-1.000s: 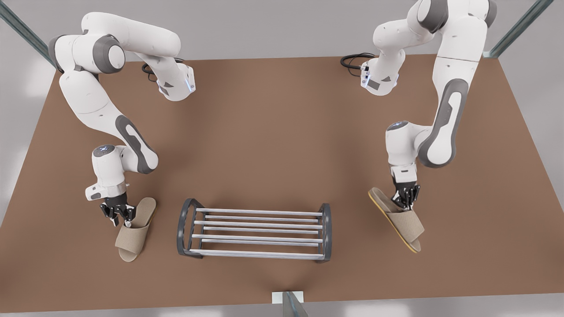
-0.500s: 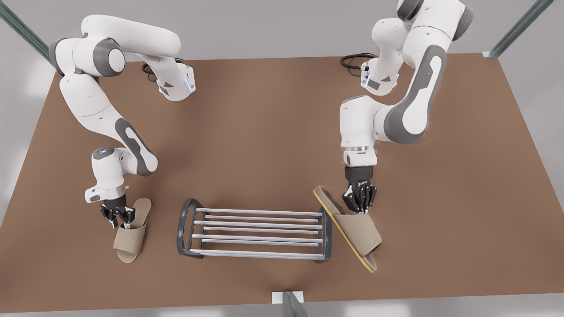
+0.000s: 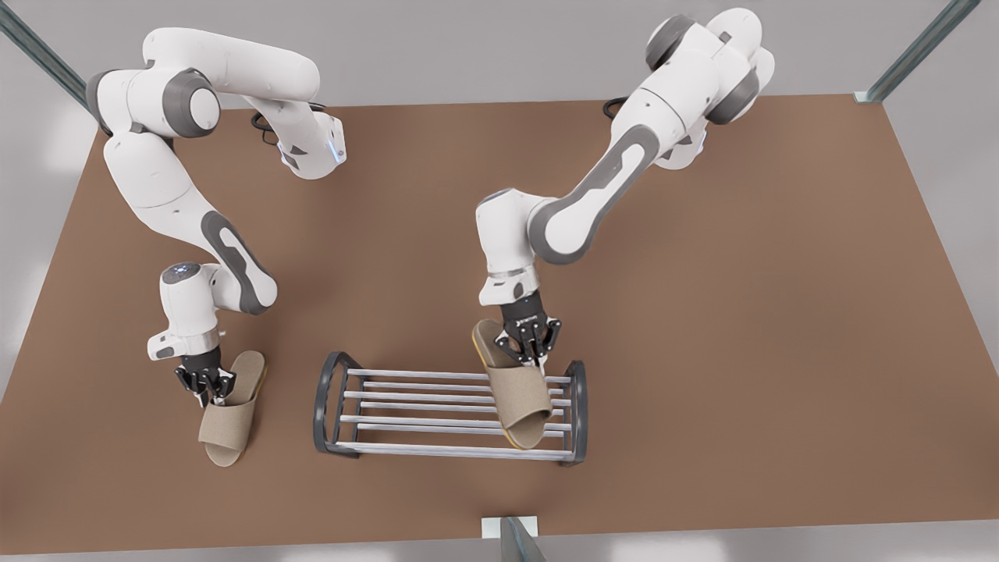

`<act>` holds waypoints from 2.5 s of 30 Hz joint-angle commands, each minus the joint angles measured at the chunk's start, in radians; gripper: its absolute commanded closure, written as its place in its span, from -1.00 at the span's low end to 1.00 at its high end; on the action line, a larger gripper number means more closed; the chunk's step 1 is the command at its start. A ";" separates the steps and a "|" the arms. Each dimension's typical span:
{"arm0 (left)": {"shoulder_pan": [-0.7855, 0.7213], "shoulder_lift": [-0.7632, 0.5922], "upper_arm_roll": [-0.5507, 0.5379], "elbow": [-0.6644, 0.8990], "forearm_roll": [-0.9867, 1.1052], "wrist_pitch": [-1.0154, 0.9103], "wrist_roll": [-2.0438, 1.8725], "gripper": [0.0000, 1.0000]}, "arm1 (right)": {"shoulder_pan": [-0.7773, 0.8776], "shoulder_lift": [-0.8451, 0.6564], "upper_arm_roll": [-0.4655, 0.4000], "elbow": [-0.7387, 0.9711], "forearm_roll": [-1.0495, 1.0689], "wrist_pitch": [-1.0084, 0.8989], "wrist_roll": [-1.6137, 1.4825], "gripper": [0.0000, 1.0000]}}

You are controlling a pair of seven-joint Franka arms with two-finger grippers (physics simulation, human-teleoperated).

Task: Place the right shoe on the shoe rack with the right arm, and place the left shoe on the shoe rack with the left arm

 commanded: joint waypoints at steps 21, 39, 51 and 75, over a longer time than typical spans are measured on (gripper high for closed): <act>-0.051 0.132 0.002 0.180 0.088 -0.096 0.548 0.57 | -0.006 -0.095 0.045 -0.024 0.002 -0.019 0.178 0.57; 0.285 -0.207 -0.143 0.154 -0.839 -0.599 1.146 -1.00 | 0.011 -0.495 0.166 -0.018 0.002 -0.643 0.396 0.57; 0.409 -0.672 0.402 -0.270 -1.423 -0.478 1.910 -1.00 | 0.309 -0.430 0.212 0.476 -0.125 -1.162 0.729 0.57; 0.406 -0.583 0.393 -0.191 -1.402 -0.460 1.795 -1.00 | 0.632 -0.184 0.057 0.666 -0.299 -1.231 0.882 0.57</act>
